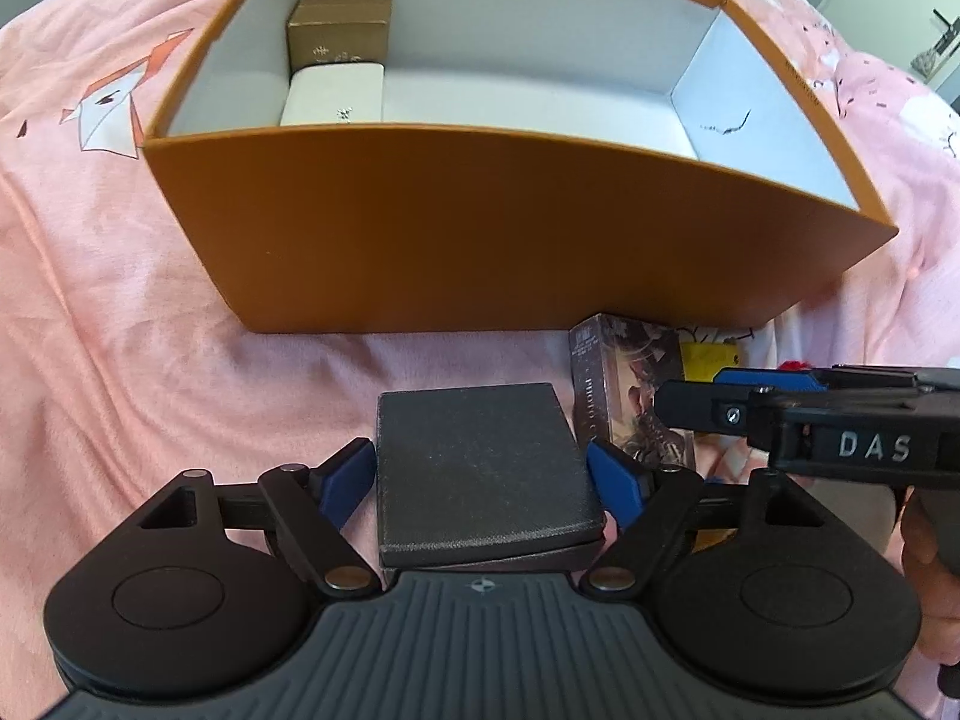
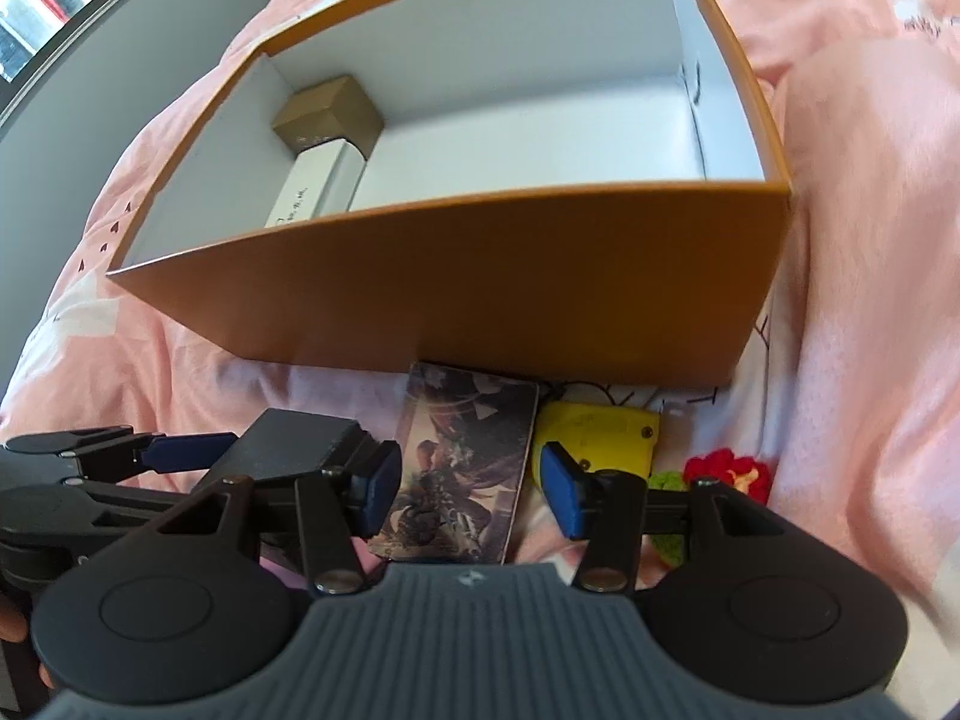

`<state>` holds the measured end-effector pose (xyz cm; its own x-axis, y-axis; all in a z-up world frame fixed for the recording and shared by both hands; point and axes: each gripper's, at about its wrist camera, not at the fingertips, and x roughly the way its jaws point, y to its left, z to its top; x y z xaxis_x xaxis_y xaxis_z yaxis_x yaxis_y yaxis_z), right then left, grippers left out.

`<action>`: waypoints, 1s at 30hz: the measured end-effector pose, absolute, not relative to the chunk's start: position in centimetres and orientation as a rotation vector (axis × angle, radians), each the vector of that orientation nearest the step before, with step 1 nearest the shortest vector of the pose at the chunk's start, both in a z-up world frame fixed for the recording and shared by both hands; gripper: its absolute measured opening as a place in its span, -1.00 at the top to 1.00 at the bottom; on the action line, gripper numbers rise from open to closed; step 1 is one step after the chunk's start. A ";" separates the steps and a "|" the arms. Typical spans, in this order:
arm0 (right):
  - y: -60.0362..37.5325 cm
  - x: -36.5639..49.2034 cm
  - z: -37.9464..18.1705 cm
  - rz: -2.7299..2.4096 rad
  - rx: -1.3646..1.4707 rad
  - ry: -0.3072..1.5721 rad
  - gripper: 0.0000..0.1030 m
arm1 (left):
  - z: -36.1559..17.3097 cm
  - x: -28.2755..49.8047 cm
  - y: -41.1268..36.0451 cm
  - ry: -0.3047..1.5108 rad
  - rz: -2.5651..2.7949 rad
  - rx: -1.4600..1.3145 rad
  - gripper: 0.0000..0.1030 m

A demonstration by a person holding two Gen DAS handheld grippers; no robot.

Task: Organize objects
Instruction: 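Grasp the dark grey square box with left tool while right tool grasps the picture card pack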

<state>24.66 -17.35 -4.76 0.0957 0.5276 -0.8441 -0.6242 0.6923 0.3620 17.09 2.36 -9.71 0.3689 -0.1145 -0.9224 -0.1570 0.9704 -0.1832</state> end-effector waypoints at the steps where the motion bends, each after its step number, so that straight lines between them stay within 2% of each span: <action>1: -17.4 24.9 -4.9 0.858 -0.081 1.214 -0.04 | -9.8 17.2 2.3 1.200 0.023 -0.250 -0.82; 7: -16.7 25.3 -5.6 0.879 -0.043 1.269 -0.07 | -10.2 17.3 2.5 1.201 -0.006 -0.257 -0.77; 12: -15.3 25.2 -5.9 0.870 -0.099 1.281 -0.24 | -10.4 17.2 2.9 1.207 -0.012 -0.284 -0.77; 30: -13.2 24.9 -7.1 0.858 -0.220 1.276 -0.23 | -9.5 15.1 3.4 1.147 -0.004 -0.298 -0.75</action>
